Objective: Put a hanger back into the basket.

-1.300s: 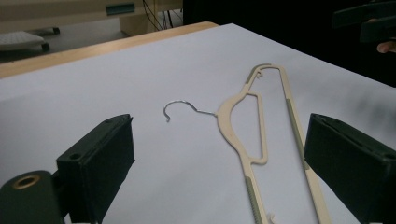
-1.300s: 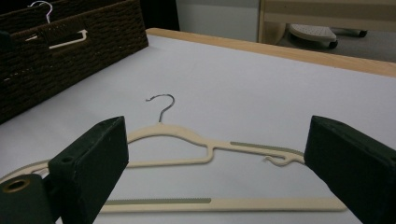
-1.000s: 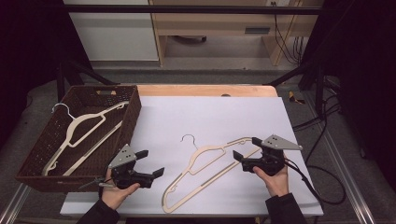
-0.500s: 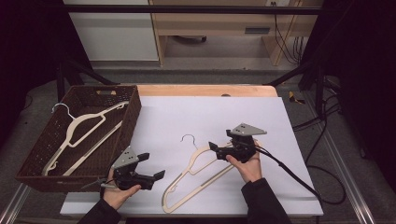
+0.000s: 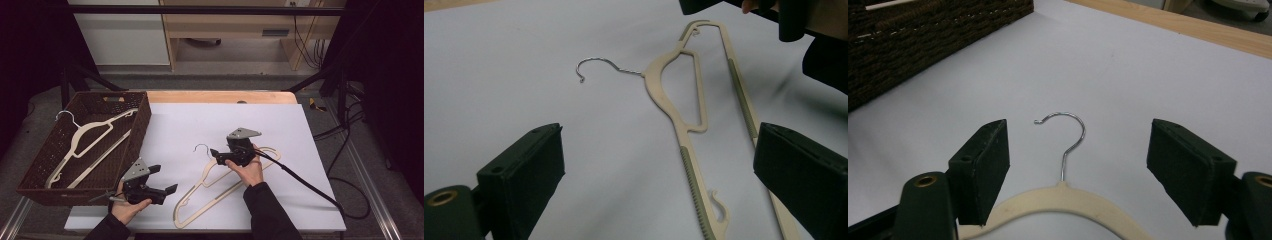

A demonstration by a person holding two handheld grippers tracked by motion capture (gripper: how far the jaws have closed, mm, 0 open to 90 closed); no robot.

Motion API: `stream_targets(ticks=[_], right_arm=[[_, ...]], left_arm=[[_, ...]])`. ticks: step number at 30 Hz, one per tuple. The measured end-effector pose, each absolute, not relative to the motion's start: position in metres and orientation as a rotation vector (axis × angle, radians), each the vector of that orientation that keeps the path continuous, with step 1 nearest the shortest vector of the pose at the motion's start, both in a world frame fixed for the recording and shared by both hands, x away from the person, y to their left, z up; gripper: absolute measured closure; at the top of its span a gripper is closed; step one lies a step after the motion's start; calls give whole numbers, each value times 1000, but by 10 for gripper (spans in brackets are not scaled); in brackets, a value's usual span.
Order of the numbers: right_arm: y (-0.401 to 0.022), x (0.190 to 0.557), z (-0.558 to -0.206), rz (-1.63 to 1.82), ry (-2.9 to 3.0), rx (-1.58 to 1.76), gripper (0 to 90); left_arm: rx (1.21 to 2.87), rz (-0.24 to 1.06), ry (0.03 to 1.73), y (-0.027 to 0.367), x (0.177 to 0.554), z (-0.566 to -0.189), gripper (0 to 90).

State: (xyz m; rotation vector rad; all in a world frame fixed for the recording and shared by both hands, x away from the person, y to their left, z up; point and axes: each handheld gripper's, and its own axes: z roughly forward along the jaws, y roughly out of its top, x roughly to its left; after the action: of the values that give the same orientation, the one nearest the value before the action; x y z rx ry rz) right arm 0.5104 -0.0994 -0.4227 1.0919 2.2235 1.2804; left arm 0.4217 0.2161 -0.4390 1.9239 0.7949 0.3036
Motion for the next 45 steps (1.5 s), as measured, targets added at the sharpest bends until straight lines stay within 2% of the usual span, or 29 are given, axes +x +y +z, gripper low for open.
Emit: stream_targets(ticks=[11,26,41,45], right_arm=[[-75,527,-445,1192,2318,1107,408],[-55,542,-474,1047,2410,1139,713],[-55,541,-476,1002,2417,1176,876],[-55,542,-476,1002,2414,1202,886]], left_arm=[[1916,311,787,217,421,-438,54],[1918,306,789,217,421,-438,54],[1925,294,797,215,422,-440,57],[1933,289,798,213,422,-441,58]])
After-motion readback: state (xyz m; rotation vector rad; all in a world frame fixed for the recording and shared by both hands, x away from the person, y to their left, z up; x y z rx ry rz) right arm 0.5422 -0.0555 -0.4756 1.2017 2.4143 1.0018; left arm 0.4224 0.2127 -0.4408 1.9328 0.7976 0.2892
